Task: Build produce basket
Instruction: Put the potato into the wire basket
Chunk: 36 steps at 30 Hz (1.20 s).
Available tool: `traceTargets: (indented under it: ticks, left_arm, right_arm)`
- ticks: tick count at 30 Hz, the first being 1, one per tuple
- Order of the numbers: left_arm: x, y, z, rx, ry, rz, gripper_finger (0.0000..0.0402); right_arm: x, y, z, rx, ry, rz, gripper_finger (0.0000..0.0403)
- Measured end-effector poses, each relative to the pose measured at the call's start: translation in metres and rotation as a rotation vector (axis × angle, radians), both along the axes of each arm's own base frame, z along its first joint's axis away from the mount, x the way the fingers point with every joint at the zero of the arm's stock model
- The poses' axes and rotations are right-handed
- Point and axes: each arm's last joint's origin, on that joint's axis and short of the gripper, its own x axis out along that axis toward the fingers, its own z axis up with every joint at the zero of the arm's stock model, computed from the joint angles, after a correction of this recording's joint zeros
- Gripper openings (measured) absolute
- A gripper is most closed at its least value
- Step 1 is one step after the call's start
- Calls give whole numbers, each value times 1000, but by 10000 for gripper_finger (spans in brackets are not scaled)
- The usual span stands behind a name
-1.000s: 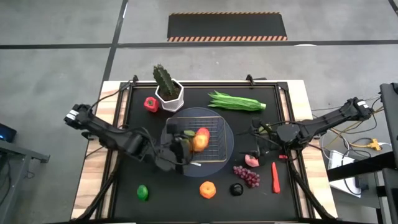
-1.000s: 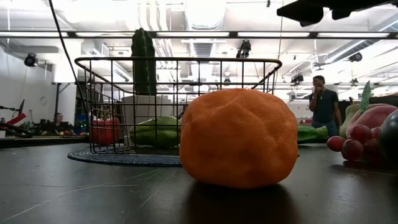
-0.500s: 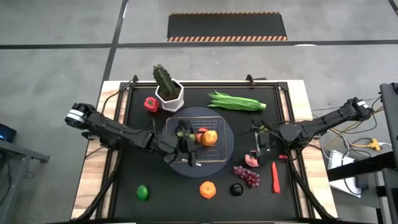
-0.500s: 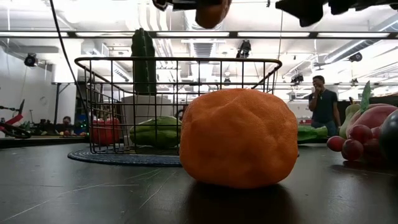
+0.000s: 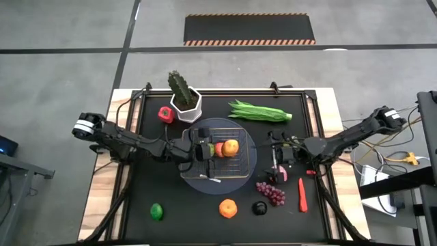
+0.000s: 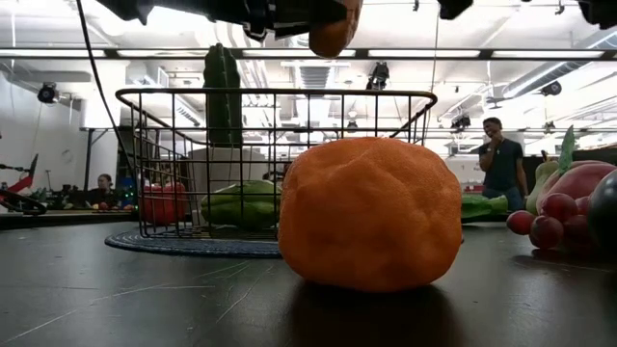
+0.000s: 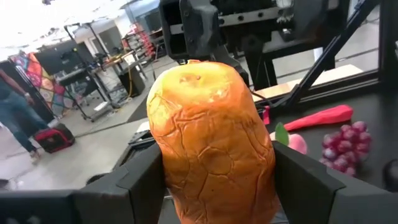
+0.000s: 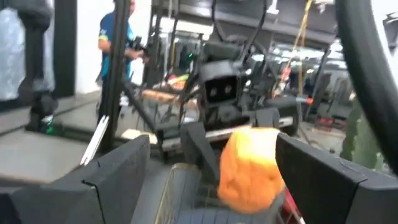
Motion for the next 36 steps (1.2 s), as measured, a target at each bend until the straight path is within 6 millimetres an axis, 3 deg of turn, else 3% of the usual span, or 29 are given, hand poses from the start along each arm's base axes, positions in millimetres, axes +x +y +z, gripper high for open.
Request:
traceTargets:
  ticks: [8,24,27,34,36]
  left_arm:
    - [0,0,0,196,36,-10,233]
    - [0,1,1,199,26,-9,233]
    - [0,1,1,199,27,-9,233]
    - [0,1,1,199,26,-14,233]
    - [0,0,1,195,24,-13,233]
  right_arm:
    - [26,-6,3,69,10,-76,329]
    - [62,-14,0,69,52,-143,322]
    - [64,-15,0,64,69,-149,293]
    - [64,-15,-1,60,77,-149,172]
    - [64,-15,-1,57,77,-148,155]
